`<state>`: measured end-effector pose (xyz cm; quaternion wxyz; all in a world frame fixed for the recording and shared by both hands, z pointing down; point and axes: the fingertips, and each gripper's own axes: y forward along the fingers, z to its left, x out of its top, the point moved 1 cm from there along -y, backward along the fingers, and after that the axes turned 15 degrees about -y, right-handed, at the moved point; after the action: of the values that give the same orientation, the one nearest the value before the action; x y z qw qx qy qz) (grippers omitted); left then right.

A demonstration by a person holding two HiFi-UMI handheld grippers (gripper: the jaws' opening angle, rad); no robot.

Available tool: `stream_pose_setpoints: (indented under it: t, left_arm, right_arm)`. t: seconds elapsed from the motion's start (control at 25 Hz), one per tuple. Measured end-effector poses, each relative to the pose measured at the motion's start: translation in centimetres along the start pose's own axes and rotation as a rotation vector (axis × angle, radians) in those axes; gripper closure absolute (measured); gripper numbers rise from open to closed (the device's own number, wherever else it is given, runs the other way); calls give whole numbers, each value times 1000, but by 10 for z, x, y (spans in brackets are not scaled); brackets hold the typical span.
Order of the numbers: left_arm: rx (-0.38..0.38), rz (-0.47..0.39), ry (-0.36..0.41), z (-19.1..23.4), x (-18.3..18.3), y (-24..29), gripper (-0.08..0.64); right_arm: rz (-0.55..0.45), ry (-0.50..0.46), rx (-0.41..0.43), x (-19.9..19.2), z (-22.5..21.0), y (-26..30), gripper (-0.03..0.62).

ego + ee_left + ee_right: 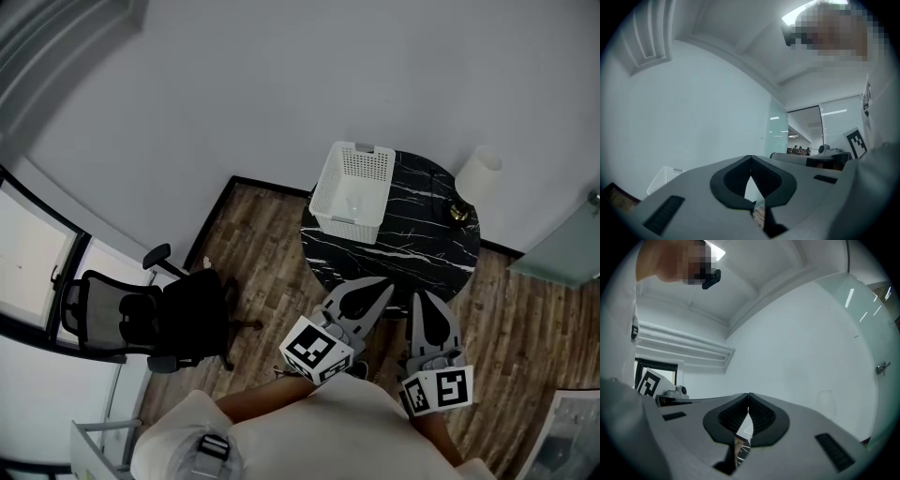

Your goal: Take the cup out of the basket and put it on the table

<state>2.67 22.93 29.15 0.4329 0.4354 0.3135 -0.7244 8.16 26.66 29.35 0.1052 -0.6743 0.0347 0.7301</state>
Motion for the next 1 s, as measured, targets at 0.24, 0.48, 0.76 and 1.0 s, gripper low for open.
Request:
stream_pose_setpoints:
  t: [0.24,0.48,0.76,1.0]
  left_arm:
    - [10,-7,-9,20,6,9,554]
    - [4,-22,-17,54,22,24,554]
    - [-12,-29,-34,111,49,42,554]
    - [-15,-40,-41,165,79,50,554]
  right_arm:
    - [18,-7,15,-6,-3,19,584]
    - [31,-27,21,-11,-8,56,585]
    - [44,-51,19,-15,-10,124,584]
    - [58,-66,15,-19,-4,184,584]
